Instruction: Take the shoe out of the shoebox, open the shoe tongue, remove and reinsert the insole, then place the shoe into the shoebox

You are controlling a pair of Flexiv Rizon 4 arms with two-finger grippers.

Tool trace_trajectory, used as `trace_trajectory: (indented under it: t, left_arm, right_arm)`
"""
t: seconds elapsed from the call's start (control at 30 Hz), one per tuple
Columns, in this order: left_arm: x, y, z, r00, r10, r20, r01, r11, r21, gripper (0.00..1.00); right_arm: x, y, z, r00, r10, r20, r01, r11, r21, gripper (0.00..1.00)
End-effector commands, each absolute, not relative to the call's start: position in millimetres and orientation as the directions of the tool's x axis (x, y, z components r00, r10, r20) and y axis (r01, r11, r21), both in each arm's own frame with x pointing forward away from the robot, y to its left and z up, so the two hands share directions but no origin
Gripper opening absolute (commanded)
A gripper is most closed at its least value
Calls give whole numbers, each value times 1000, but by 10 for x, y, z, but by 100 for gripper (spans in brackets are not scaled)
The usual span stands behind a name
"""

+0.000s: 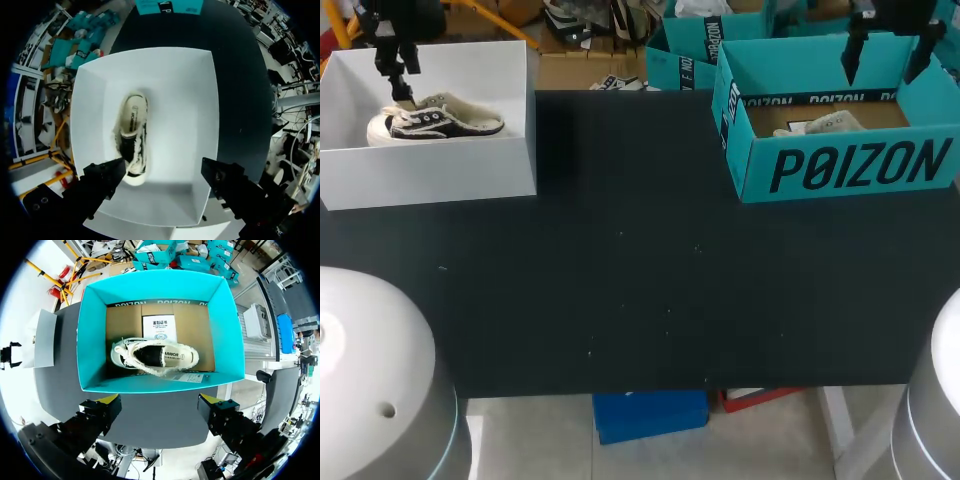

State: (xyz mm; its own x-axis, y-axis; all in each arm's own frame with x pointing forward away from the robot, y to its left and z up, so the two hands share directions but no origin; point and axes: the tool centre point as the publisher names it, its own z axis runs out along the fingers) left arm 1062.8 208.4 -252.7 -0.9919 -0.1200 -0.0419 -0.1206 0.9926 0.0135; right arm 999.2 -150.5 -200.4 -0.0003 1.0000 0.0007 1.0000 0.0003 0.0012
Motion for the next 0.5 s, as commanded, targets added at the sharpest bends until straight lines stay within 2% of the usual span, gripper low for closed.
trace_trajectory:
  t: [0.03, 0.07, 0.1, 0.13, 0.17, 0.23, 0.5]
  left_arm:
    - [10802, 2121, -2649, -993, -115, -12, -115, 993, 6, 100]
    - [10819, 2133, -2677, -993, -117, -20, -118, 993, 26, 98]
    - [10833, 2142, -2711, -993, -117, -20, -118, 992, 38, 66]
    - [10847, 2151, -2732, -993, -119, -18, -120, 992, 31, 48]
    - [10862, 2161, -2756, -992, -124, -19, -124, 992, 32, 44]
    - [10887, 2172, -2824, -992, -123, -19, -123, 992, 37, 47]
    - [10939, 2196, -3114, -994, -107, -12, -108, 992, 64, 42]
  right_arm:
    - [9997, -1504, -2001, 0, 1000, 0, 1000, 0, 0, 100]
    - [9997, -1504, -2001, 0, 1000, 0, 1000, 0, 0, 100]
    - [9997, -1504, -2001, 0, 1000, 0, 1000, 0, 0, 100]
    - [9997, -1504, -2001, 0, 1000, 0, 1000, 0, 0, 100]
    - [9997, -1504, -2001, 0, 1000, 0, 1000, 0, 0, 100]
    - [9997, -1504, -2001, 0, 1000, 0, 1000, 0, 0, 100]
    - [9997, -1504, -2001, 0, 1000, 0, 1000, 0, 0, 100]
